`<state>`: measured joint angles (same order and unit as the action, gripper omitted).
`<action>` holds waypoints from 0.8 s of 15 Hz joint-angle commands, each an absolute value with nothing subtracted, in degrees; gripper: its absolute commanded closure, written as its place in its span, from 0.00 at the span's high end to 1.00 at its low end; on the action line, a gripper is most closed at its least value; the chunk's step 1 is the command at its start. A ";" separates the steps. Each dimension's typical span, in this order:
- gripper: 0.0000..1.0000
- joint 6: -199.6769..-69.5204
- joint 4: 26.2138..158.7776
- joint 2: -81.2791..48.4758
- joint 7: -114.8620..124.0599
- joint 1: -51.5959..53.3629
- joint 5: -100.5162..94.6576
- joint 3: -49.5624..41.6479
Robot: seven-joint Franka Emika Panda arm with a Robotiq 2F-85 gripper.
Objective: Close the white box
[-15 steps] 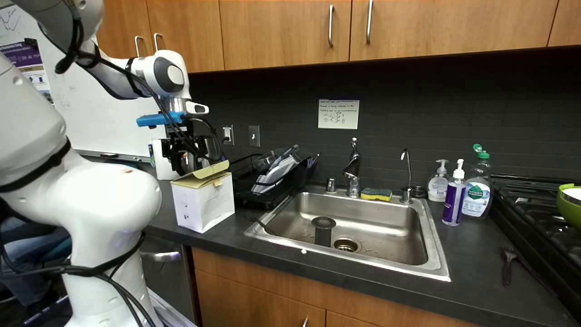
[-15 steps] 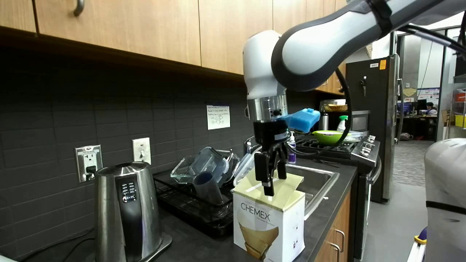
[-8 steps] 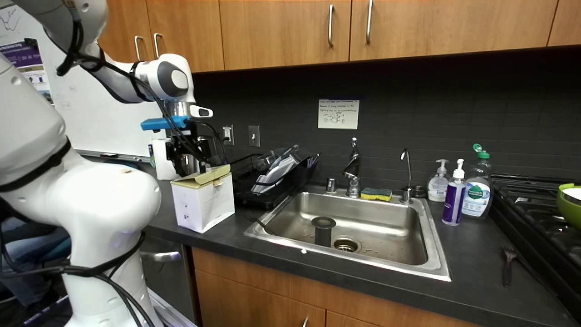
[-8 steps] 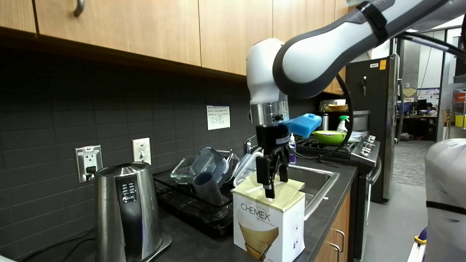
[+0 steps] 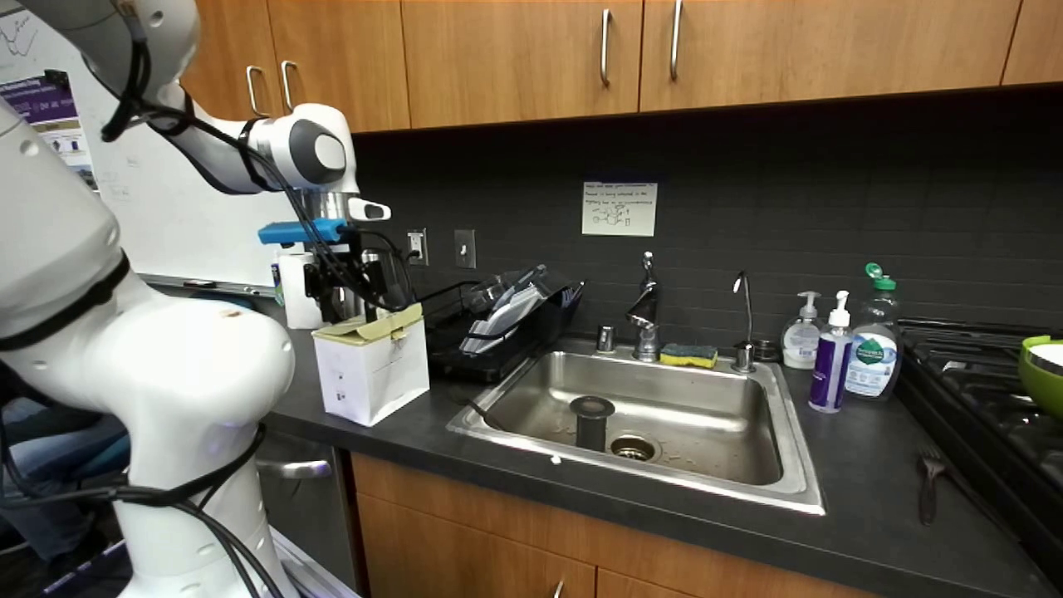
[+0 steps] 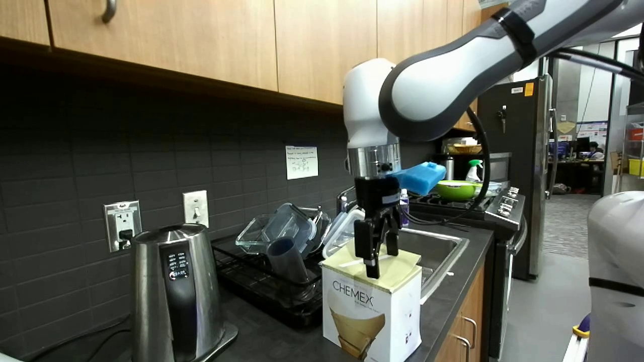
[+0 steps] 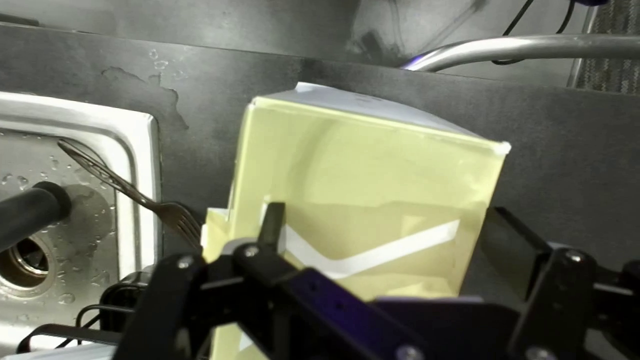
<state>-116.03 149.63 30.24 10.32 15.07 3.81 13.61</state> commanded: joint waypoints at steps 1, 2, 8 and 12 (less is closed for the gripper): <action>1.00 -117.89 151.49 30.81 9.12 15.05 5.58 13.05; 1.00 -118.11 151.68 30.83 9.13 15.02 5.58 13.02; 1.00 -117.92 151.72 31.41 9.50 14.53 4.63 13.02; 1.00 -118.11 152.50 31.77 9.45 14.08 4.62 12.60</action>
<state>-116.98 150.55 30.78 10.32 14.80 3.91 13.20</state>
